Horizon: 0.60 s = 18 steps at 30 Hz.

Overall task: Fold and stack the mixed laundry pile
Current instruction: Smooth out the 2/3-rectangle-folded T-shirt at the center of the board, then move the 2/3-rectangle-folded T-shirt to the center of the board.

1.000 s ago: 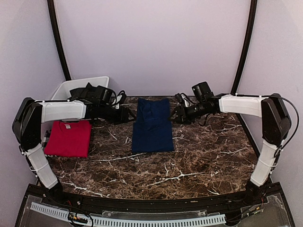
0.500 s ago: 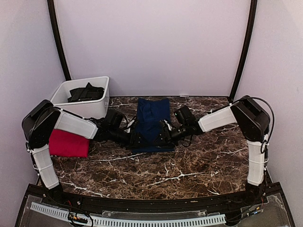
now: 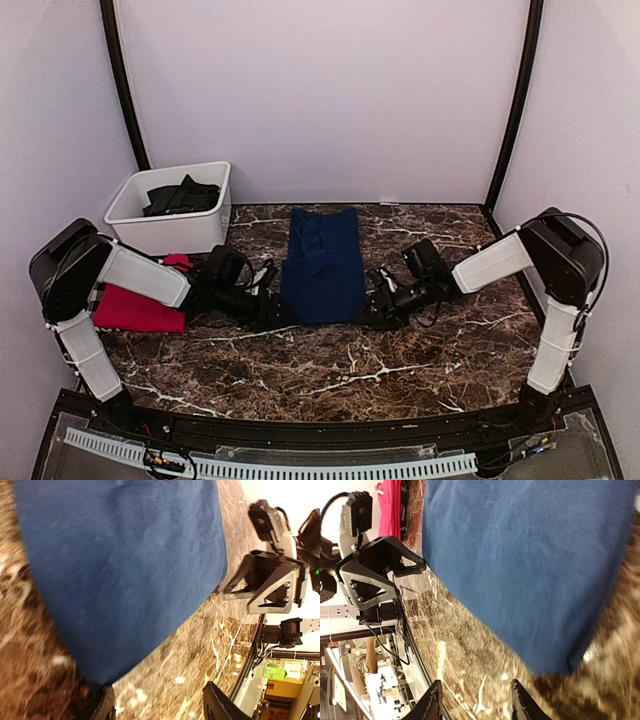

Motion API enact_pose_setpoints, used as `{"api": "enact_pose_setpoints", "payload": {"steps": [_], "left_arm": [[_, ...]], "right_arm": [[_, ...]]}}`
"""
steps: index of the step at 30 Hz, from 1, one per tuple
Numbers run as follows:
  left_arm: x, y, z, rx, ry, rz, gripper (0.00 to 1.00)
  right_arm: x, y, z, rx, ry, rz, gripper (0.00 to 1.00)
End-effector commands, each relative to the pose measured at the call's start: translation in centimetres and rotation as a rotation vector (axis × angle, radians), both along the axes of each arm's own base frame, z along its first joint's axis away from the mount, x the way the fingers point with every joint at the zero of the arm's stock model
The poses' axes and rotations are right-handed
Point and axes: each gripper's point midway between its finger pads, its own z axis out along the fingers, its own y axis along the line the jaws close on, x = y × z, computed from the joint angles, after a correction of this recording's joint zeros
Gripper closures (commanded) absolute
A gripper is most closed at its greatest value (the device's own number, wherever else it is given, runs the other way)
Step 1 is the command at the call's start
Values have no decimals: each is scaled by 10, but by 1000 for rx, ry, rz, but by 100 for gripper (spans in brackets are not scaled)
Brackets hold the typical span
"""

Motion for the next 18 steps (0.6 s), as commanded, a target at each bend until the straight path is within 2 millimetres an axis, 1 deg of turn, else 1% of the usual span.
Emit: {"api": "enact_pose_setpoints", "payload": {"steps": [1,3,5,9,10,12,14,18], "left_arm": [[-8,24,12,68,-18,51,42],[-9,28,9,93,-13,63,43],[-7,32,1,127,0,74,46],[0,34,-13,184,20,100,53],[1,35,-15,191,26,106,56],[5,36,-19,208,31,118,58],[7,36,-25,225,37,121,60],[11,30,-28,222,43,108,67]], "right_arm": [[9,-22,17,-49,-82,-60,59],[14,-26,8,-99,-80,-59,61],[18,-25,2,-118,-74,-56,64],[33,-29,-12,-212,-86,-76,67],[36,-30,-15,-234,-91,-78,67],[41,-31,-19,-256,-102,-74,67],[43,-28,-21,-256,-108,-65,67],[41,-18,-26,-236,-94,-34,68]]}}
